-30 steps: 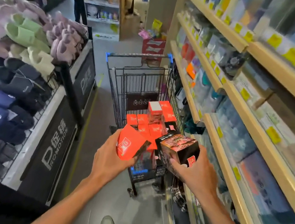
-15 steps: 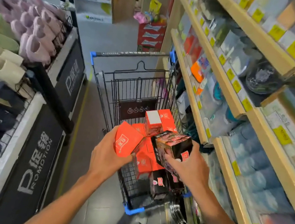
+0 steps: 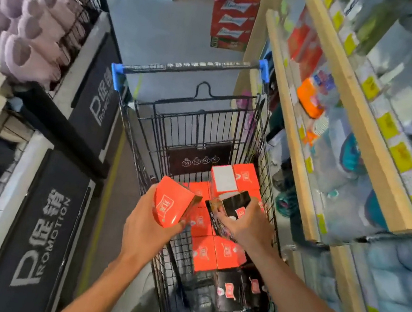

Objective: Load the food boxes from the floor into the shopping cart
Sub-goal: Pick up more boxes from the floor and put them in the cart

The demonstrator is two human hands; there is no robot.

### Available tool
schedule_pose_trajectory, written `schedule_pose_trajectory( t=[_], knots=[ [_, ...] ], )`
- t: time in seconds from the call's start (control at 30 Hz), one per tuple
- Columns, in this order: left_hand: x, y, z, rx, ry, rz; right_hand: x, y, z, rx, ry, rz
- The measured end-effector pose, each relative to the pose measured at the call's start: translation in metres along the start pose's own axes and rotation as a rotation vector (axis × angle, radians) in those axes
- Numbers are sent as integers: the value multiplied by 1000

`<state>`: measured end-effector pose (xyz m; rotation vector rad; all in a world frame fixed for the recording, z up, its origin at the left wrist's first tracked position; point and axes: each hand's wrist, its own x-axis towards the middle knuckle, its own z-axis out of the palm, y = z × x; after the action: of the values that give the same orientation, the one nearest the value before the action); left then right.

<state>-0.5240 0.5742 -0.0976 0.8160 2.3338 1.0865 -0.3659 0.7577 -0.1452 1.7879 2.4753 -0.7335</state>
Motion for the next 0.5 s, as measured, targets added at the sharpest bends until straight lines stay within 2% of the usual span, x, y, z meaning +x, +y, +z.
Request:
schedule_pose_trajectory(
  t=[0.33,0.5],
  knots=[
    [55,-35,23,9,-113,-73,62,-8,89,-140,-22,95],
    [63,-46,32,-30,-142,-81,82,1,115,-151,43,245]
  ],
)
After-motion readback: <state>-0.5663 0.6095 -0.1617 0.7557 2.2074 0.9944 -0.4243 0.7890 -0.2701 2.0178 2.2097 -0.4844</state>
